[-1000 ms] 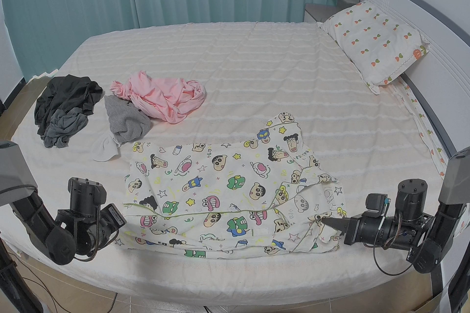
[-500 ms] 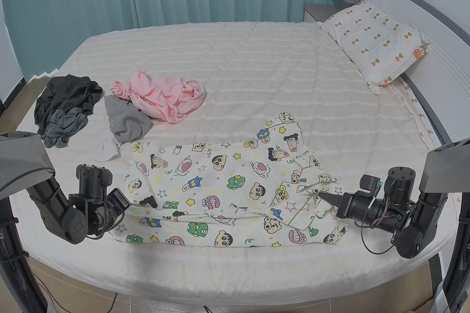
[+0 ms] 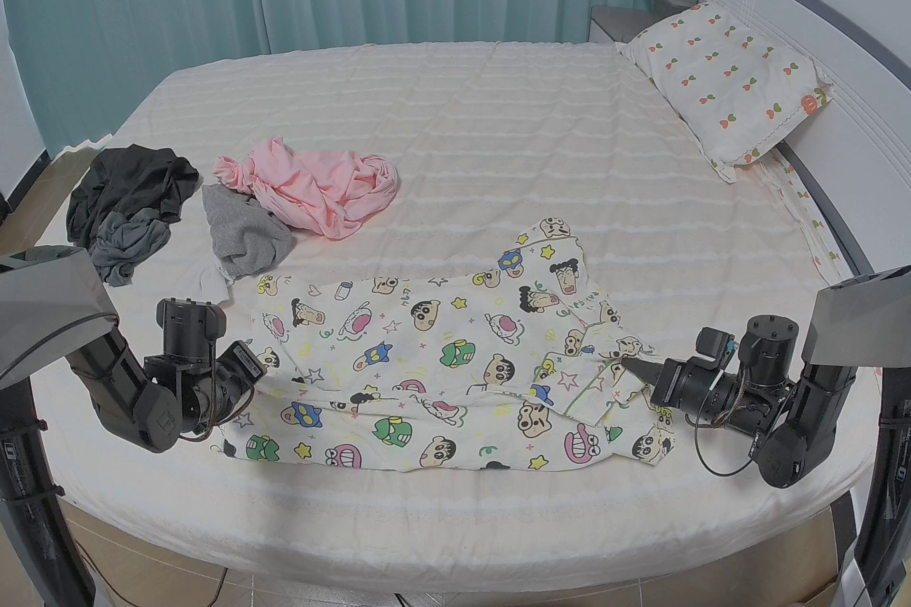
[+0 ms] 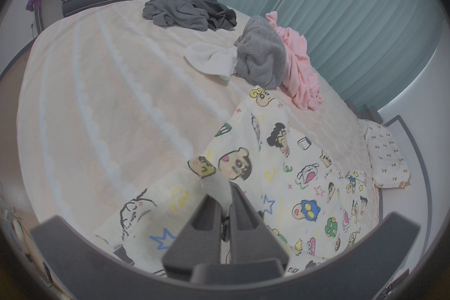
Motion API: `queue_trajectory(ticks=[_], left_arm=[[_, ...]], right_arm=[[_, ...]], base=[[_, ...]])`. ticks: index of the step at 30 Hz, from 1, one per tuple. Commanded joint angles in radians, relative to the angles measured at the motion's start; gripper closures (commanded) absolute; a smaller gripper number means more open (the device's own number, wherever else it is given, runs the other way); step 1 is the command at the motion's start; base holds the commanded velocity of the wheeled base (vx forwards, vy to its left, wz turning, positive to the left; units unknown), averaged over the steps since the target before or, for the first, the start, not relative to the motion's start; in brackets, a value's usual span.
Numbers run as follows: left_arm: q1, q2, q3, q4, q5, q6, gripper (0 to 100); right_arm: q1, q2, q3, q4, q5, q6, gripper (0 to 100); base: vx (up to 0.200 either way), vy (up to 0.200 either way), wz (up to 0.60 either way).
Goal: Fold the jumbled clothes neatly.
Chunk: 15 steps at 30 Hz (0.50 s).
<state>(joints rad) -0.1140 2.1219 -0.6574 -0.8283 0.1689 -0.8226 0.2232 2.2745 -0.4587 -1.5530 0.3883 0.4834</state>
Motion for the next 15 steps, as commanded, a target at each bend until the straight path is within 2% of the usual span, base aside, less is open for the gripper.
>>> queue_trajectory(ticks=[1,6,7,11,15], left_arm=[[-0.001,0.023,-0.018,0.001,0.0,0.0,100],[0.002,0.041,-0.021,0.0,0.0,-0.001,100],[0.002,0.043,-0.021,0.0,0.0,-0.001,0],[0.004,0.035,-0.028,-0.012,0.004,-0.023,0],[0.008,-0.002,-0.022,-0.026,0.007,-0.023,0]], right_arm=[[-0.005,0.005,-0.001,-0.009,0.0,0.0,100],[-0.004,0.005,-0.003,-0.009,0.001,0.0,100],[-0.004,0.005,-0.003,-0.009,0.001,0.0,100],[-0.001,0.003,0.0,-0.009,0.004,0.004,100],[0.004,0.002,-0.001,-0.009,0.003,0.044,100]], base=[[0.0,0.0,0.0],[0.0,0.0,0.0],[0.0,0.0,0.0],[0.0,0.0,0.0],[0.0,0.0,0.0]])
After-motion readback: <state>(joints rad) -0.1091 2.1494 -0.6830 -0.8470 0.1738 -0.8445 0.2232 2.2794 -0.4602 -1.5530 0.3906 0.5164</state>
